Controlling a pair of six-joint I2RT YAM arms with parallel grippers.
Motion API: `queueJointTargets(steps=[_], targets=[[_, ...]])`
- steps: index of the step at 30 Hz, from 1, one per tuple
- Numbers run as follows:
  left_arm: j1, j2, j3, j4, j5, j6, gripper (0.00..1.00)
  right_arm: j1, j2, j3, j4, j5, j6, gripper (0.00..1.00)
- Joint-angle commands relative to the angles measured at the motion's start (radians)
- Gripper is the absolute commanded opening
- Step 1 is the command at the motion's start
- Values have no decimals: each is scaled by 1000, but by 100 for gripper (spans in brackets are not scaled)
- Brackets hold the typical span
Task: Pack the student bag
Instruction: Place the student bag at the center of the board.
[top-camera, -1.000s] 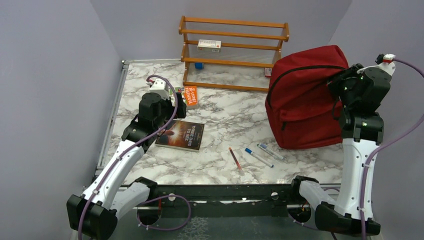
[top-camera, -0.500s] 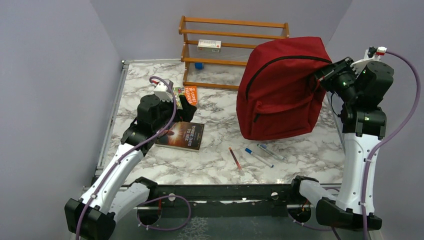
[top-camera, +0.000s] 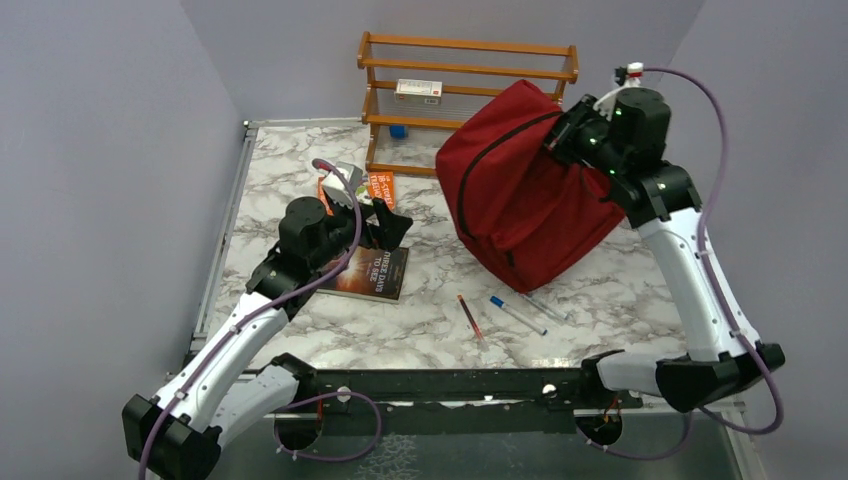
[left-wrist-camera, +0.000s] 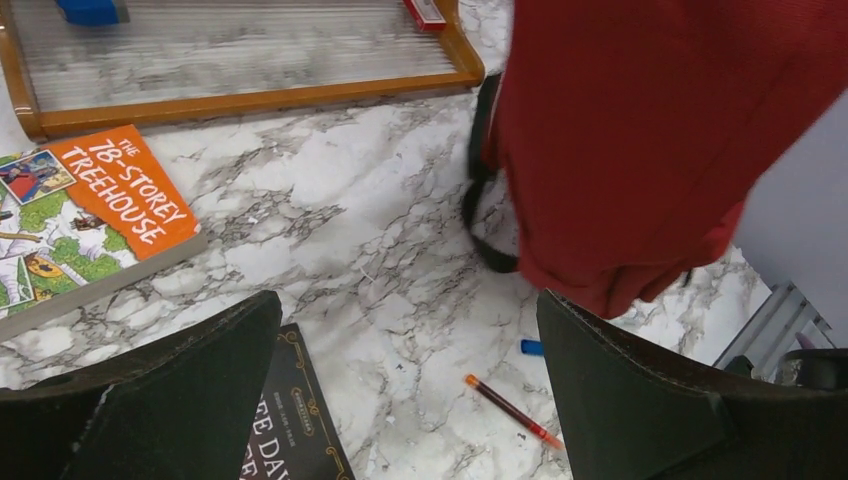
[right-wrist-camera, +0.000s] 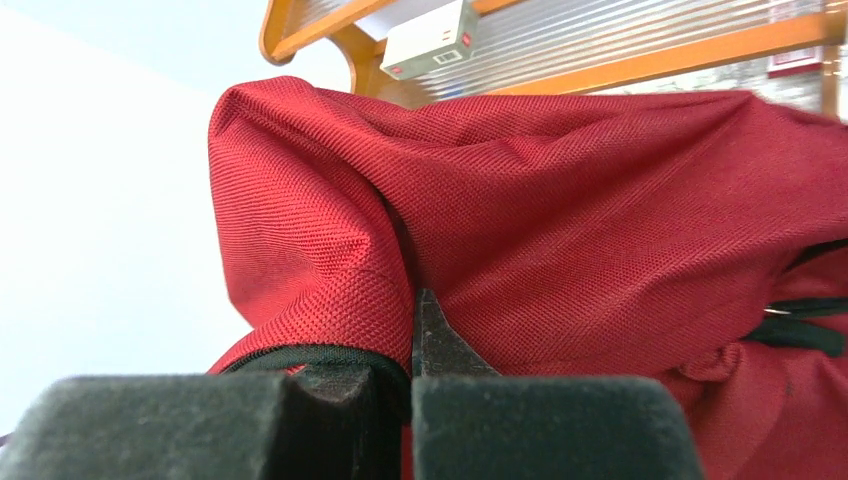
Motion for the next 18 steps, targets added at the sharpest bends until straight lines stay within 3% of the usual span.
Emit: queueJointTargets(steps=[1, 10, 18], targets=[[-26, -52, -20, 50, -6, 22, 98, 114, 59, 101, 160, 204, -8, 1], [-29, -112, -89, 144, -89, 18, 99, 283, 227, 278, 159, 339, -31, 1], [-29, 15, -83, 255, -270, 61, 99, 406, 280, 347, 166, 327, -37, 1]])
